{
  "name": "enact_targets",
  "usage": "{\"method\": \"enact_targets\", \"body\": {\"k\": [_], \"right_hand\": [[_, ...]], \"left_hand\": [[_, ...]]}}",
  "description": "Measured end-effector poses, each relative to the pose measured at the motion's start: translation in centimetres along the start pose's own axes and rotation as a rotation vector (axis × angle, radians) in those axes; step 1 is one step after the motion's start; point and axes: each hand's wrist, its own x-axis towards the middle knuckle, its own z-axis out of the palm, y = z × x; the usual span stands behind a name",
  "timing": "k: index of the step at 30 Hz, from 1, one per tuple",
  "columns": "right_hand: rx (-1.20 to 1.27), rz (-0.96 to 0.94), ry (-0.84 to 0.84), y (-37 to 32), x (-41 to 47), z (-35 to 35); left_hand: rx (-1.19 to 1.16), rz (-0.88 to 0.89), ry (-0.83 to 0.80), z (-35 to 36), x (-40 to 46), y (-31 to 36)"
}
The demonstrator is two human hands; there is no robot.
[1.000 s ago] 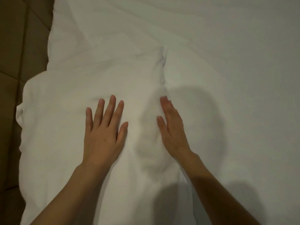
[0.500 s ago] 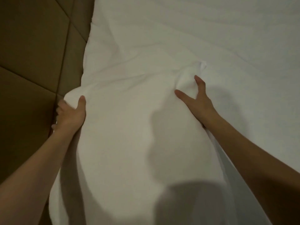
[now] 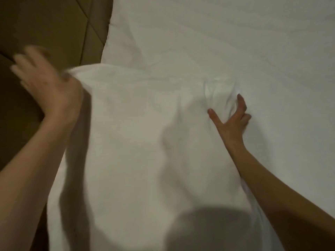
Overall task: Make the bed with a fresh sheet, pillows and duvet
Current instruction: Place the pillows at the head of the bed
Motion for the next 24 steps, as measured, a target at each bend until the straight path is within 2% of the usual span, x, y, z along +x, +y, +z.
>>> {"method": "enact_targets", "body": {"k": [2, 4, 6, 7, 9, 11, 15, 18, 21, 24], "right_hand": [[-0.273, -0.118, 0.203, -1.2, -0.4, 0.0], [-0.418, -0.384, 0.314, -3.1, -1.9, 0.2], [-0.427, -0.620, 0.219, -4.6, -4.3, 1.0], [-0.435, -0.703, 0.113, -4.8, -5.7, 1.5], [-0.556, -0.791, -0.102, -3.6, -8.3, 2.1], [-0.693, -0.814, -0.174, -1.3, -9.7, 1.4], [-0.799, -0.803, -0.173, 2.7, -13.3, -1.9], [-0.820, -0.868, -0.229, 4.9, -17.9, -3.8], [-0.810, -0.786, -0.242, 6.5, -22.1, -5.2], [-0.812, -0.790, -0.280, 8.8, -26.5, -7.0]], "left_hand": [[-0.014, 0.162, -0.081, -2.6, -3.6, 4.0], [-0.133, 0.425, -0.168, -4.9, -7.9, 7.7], [-0.145, 0.592, -0.402, -4.9, -12.0, 8.1], [-0.056, 0.615, -0.509, -4.5, -13.9, 7.5], [0.121, 0.608, -0.613, -3.6, -16.9, 5.4], [0.148, 0.540, -0.610, -4.0, -19.0, 2.7], [0.145, 0.406, -0.610, -6.7, -21.7, -1.4], [0.176, 0.486, -0.636, -9.2, -26.8, -2.7], [0.156, 0.573, -0.633, -11.8, -32.9, -3.6], [0.136, 0.571, -0.642, -14.6, -37.9, -5.1]]}}
